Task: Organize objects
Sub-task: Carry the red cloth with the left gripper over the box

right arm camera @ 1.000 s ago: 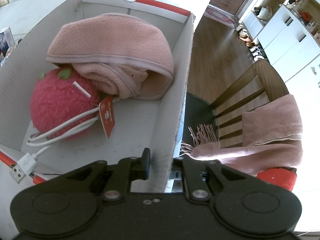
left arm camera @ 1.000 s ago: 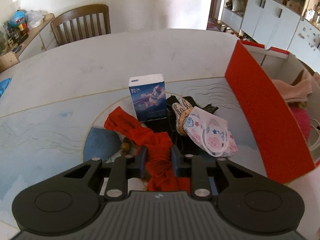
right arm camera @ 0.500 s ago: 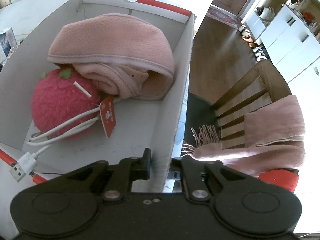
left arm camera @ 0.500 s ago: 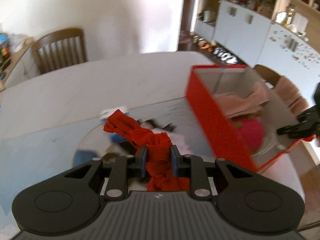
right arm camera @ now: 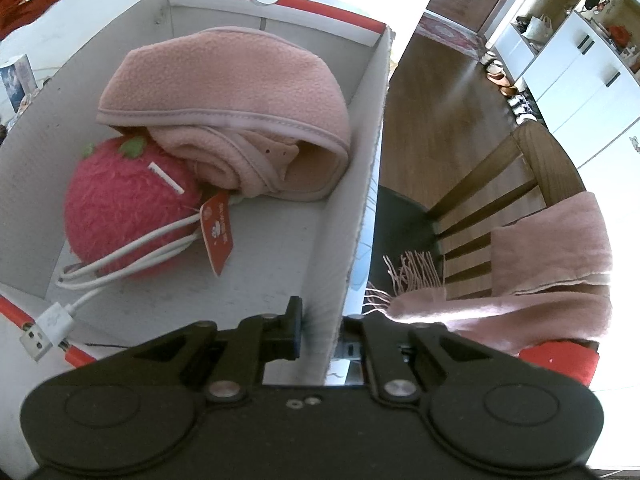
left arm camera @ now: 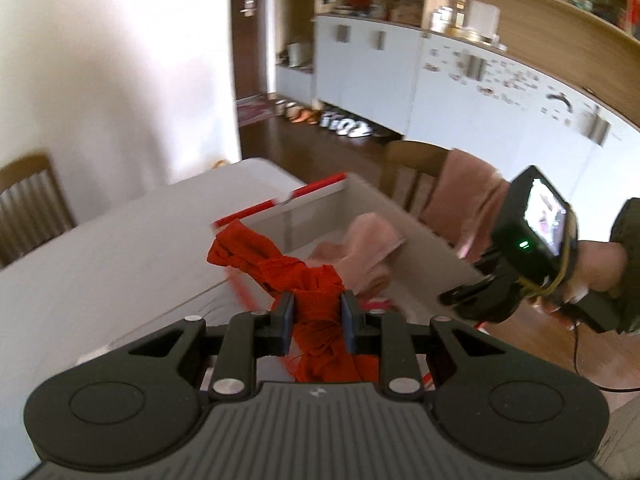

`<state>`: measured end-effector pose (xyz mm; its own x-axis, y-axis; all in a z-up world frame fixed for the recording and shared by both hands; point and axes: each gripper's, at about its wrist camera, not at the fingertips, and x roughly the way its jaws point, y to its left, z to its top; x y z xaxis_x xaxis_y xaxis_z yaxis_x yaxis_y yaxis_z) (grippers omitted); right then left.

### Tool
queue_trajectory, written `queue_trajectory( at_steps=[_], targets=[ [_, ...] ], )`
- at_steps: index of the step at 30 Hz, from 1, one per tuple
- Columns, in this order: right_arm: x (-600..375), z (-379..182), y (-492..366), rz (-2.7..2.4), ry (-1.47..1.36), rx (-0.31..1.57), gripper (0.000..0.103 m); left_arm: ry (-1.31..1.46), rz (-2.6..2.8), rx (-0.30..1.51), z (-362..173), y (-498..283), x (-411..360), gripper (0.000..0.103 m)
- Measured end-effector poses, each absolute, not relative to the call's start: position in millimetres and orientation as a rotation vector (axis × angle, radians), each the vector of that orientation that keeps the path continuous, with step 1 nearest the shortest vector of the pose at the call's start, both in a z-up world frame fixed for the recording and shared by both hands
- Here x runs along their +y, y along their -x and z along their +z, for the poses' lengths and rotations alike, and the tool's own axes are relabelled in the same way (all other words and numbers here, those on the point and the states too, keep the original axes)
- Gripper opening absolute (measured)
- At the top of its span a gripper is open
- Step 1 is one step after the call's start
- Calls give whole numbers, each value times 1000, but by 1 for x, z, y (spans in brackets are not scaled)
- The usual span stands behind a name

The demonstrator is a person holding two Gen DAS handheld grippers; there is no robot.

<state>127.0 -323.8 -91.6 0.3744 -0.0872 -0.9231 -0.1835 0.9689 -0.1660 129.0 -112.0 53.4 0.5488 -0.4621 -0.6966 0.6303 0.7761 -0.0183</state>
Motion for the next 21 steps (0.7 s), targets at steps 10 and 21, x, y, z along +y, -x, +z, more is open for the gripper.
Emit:
queue_trajectory(
  at_steps=[10,21],
  targets=[
    [-323,-92,-127,69,256,1186,9,-303,-767,732,41,-146,-177,22],
    [-323,-92,-127,83,244,1179,8,-299,-771,831,5,-174,-216,22]
  ],
)
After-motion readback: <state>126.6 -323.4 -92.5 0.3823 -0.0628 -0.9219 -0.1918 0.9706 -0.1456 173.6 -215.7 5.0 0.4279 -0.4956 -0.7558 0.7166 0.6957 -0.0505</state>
